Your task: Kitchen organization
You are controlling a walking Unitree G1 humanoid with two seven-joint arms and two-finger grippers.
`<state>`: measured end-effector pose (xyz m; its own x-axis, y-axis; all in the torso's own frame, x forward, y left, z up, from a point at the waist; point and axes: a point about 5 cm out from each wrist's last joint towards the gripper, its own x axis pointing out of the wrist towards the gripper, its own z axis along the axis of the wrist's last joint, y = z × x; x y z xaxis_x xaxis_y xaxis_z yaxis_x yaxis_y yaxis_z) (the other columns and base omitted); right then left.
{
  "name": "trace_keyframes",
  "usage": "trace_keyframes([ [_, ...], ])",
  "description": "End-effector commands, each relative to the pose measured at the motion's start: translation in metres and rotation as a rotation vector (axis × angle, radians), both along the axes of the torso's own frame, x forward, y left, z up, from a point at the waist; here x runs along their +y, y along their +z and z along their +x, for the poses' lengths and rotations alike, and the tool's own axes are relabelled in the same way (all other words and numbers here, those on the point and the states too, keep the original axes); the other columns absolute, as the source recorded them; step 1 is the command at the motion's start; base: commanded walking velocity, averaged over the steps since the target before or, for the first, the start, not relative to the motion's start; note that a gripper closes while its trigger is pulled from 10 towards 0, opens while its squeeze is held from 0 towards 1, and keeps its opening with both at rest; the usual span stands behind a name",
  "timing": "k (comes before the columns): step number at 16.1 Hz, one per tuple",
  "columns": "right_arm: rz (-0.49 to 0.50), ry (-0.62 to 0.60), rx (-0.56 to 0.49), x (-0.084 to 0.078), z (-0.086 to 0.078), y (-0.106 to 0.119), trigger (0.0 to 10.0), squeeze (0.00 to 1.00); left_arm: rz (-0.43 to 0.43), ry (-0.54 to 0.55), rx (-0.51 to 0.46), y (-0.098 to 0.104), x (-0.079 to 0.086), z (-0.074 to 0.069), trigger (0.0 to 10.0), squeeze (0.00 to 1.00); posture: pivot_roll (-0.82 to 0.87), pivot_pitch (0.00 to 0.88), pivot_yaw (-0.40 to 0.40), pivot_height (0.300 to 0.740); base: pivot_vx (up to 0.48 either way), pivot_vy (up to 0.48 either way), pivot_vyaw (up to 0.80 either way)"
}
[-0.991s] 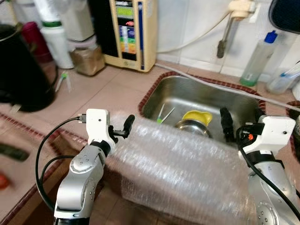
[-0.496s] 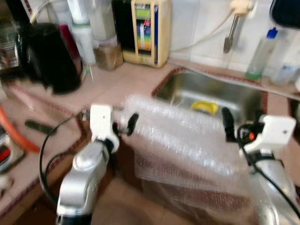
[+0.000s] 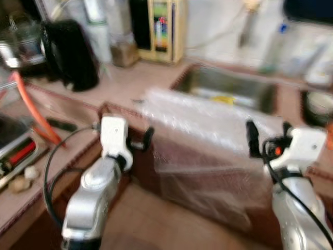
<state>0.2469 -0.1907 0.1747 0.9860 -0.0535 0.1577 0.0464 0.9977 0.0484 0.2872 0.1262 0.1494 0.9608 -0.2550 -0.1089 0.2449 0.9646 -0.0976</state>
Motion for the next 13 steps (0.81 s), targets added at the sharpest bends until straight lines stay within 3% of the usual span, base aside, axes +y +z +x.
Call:
trace_keyframes([
  [1,-0.003,0.002,-0.007,0.000,0.001,0.002,10.0,0.00,0.001,-0.005,0.004,0.000,-0.001,0.000,10.0,0.00,-0.06,0.000,0.056,0.740,-0.296,0.000,0.00],
  [9,0.001,0.003,0.009,0.000,0.001,-0.002,10.0,0.00,0.013,-0.014,0.029,-0.008,-0.002,0.001,10.0,0.00,-0.06,0.000,0.054,0.740,-0.285,0.000,0.00],
  [13,0.032,0.018,0.054,0.001,0.004,-0.015,10.0,0.00,0.091,-0.015,0.042,-0.031,0.003,0.005,10.0,0.00,-0.07,0.000,0.051,0.740,0.000,0.000,0.00],
])
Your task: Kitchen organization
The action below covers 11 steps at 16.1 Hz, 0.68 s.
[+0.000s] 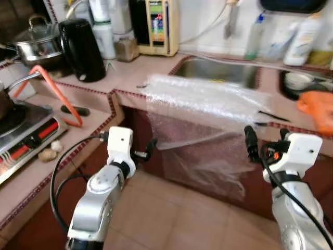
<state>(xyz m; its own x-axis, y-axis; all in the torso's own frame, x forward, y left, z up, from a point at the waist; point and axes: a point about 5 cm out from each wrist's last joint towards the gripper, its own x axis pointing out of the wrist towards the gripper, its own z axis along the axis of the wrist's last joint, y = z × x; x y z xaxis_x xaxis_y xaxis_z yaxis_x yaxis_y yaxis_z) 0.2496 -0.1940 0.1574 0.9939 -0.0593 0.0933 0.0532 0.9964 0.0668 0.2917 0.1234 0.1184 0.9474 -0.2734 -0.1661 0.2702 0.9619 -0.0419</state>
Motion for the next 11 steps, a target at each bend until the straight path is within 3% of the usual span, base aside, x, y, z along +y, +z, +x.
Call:
trace_keyframes([
  [1,0.028,0.037,0.035,0.007,0.003,-0.012,10.0,0.00,0.057,0.009,0.037,-0.020,0.008,0.000,10.0,0.00,-0.07,0.000,0.051,0.740,0.000,0.000,0.00],
  [4,0.033,0.049,0.147,0.007,0.007,-0.049,10.0,0.00,0.130,0.018,0.183,-0.067,0.015,-0.003,10.0,0.00,-0.07,0.000,0.051,0.740,0.000,0.000,0.00],
  [6,0.014,0.043,0.286,-0.003,0.005,-0.091,10.0,0.00,0.175,0.011,0.312,-0.103,0.023,-0.012,10.0,0.00,-0.06,0.000,0.044,0.740,0.000,0.000,0.00],
  [8,0.017,0.052,0.411,-0.009,-0.003,-0.126,10.0,0.00,0.173,-0.016,0.389,-0.125,0.027,-0.022,10.0,0.00,-0.05,0.000,0.041,0.740,0.000,0.000,0.00],
  [9,0.063,0.038,0.520,-0.012,-0.012,-0.155,10.0,0.00,0.248,-0.064,0.457,-0.144,0.029,-0.035,10.0,0.00,-0.04,0.000,0.037,0.740,0.000,0.000,0.00],
  [10,0.067,0.036,0.532,-0.012,-0.013,-0.160,10.0,0.00,0.260,-0.069,0.465,-0.147,0.030,-0.036,10.0,0.00,-0.04,0.000,0.039,0.740,0.000,0.000,0.00],
  [11,0.070,0.022,0.675,-0.012,-0.027,-0.191,10.0,0.00,0.290,-0.083,0.588,-0.169,0.038,-0.058,10.0,0.00,-0.04,0.000,0.039,0.740,0.000,0.000,0.00],
])
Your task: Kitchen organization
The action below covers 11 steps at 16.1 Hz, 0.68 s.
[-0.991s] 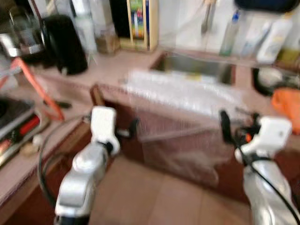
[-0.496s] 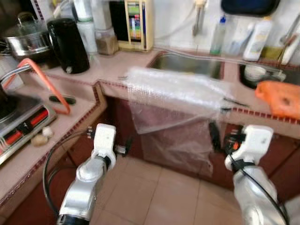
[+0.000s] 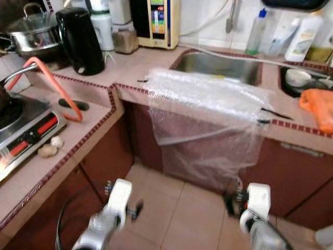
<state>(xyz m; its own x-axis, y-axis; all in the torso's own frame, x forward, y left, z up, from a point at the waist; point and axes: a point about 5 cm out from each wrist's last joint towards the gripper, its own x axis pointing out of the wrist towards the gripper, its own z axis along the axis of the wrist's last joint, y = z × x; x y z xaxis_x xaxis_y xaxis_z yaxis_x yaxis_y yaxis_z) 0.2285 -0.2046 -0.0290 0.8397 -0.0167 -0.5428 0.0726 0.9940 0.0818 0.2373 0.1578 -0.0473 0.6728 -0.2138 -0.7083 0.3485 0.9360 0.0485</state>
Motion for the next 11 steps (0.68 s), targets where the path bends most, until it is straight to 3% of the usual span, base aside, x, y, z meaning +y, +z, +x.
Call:
trace_keyframes([
  [1,-0.031,0.033,0.100,0.002,-0.014,-0.019,10.0,0.00,0.046,-0.042,0.042,-0.010,0.008,-0.013,10.0,0.00,-0.02,0.000,0.042,0.740,0.000,0.000,0.00],
  [2,-0.076,0.101,0.160,0.008,-0.022,-0.028,10.0,0.00,0.102,-0.048,0.088,-0.017,0.017,-0.022,10.0,0.00,-0.02,0.000,0.042,0.740,0.000,0.000,-0.73],
  [3,-0.113,0.163,0.266,0.013,-0.039,-0.044,10.0,0.00,0.164,-0.047,0.155,-0.023,0.028,-0.032,10.0,0.00,-0.01,0.000,0.034,0.740,0.000,0.000,-0.79],
  [5,-0.150,0.191,0.337,0.013,-0.052,-0.053,10.0,0.00,0.158,-0.046,0.182,-0.025,0.030,-0.034,10.0,0.00,-0.01,0.000,0.030,0.740,0.000,0.000,-0.79],
  [6,-0.168,0.183,0.416,0.009,-0.067,-0.061,10.0,0.00,0.147,-0.060,0.190,-0.025,0.030,-0.034,10.0,0.00,-0.01,0.000,0.028,0.740,0.000,0.000,-0.78],
  [9,-0.163,0.223,0.409,0.015,-0.065,-0.062,10.0,0.00,0.133,-0.001,0.179,-0.023,0.029,-0.029,10.0,0.00,-0.02,0.000,0.031,0.740,0.000,0.000,-0.78],
  [11,-0.172,0.259,0.407,0.021,-0.066,-0.062,10.0,0.00,0.127,-0.034,0.179,-0.023,0.022,-0.026,10.0,0.00,-0.03,0.000,0.036,0.740,0.000,0.000,-0.78],
])
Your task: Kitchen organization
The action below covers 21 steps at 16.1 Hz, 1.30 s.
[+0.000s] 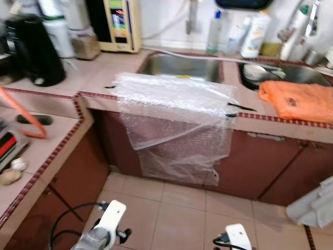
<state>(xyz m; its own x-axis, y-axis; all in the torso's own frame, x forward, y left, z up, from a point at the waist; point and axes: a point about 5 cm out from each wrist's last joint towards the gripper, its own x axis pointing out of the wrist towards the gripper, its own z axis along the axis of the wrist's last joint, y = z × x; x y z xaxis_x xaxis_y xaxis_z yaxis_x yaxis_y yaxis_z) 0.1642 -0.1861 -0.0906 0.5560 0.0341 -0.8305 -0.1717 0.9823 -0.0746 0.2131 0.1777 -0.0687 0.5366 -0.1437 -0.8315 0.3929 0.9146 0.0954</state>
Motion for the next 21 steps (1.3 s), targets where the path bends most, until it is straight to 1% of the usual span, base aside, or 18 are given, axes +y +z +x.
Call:
trace_keyframes([
  [1,0.001,0.031,0.022,0.006,-0.006,-0.003,10.0,0.00,0.009,-0.026,0.023,-0.002,-0.001,-0.003,10.0,0.00,-0.04,0.000,0.041,0.740,0.000,0.000,-0.77],
  [4,0.006,0.063,0.042,0.013,-0.013,-0.007,10.0,0.00,0.008,-0.045,0.032,-0.003,-0.005,-0.004,10.0,0.00,-0.05,0.000,0.043,0.740,0.000,0.000,-0.77],
  [7,0.001,0.087,0.054,0.014,-0.018,-0.009,10.0,0.00,0.017,-0.054,0.036,-0.003,-0.006,-0.004,10.0,0.00,-0.05,0.000,0.044,0.740,0.000,0.000,-0.77],
  [9,-0.008,0.091,0.062,0.011,-0.020,-0.009,10.0,0.00,0.020,-0.057,0.036,-0.003,-0.006,-0.004,10.0,0.00,-0.05,0.000,0.042,0.740,0.000,0.000,-0.77],
  [11,-0.015,0.099,0.063,0.009,-0.020,-0.009,10.0,0.00,0.024,-0.057,0.035,-0.004,-0.007,-0.005,10.0,0.00,-0.05,0.000,0.034,0.740,0.000,0.000,-0.77],
  [13,-0.021,0.117,0.063,0.007,-0.019,-0.009,10.0,0.00,0.007,-0.044,0.030,-0.004,-0.009,-0.006,10.0,0.00,-0.06,0.000,0.012,0.740,0.000,0.000,-0.77],
  [14,-0.030,0.144,0.059,0.006,-0.017,-0.008,10.0,0.00,0.006,-0.042,0.031,-0.006,-0.011,-0.008,10.0,0.00,-0.06,0.000,0.001,0.740,0.000,0.000,-0.76],
  [17,-0.036,0.166,0.060,0.005,-0.015,-0.007,10.0,0.00,0.002,-0.035,0.040,-0.008,-0.013,-0.012,10.0,0.00,-0.05,0.000,-0.008,0.740,0.000,0.000,-0.76],
  [20,-0.025,0.179,0.055,0.010,-0.012,-0.006,10.0,0.00,0.005,-0.040,0.050,-0.009,-0.009,-0.015,10.0,0.00,-0.04,0.000,-0.006,0.740,0.000,0.000,-0.70],
  [21,-0.018,0.179,0.052,0.011,-0.011,-0.006,10.0,0.00,0.005,-0.042,0.052,-0.009,-0.008,-0.015,10.0,0.00,-0.04,0.000,-0.003,0.740,0.000,0.000,0.00],
])
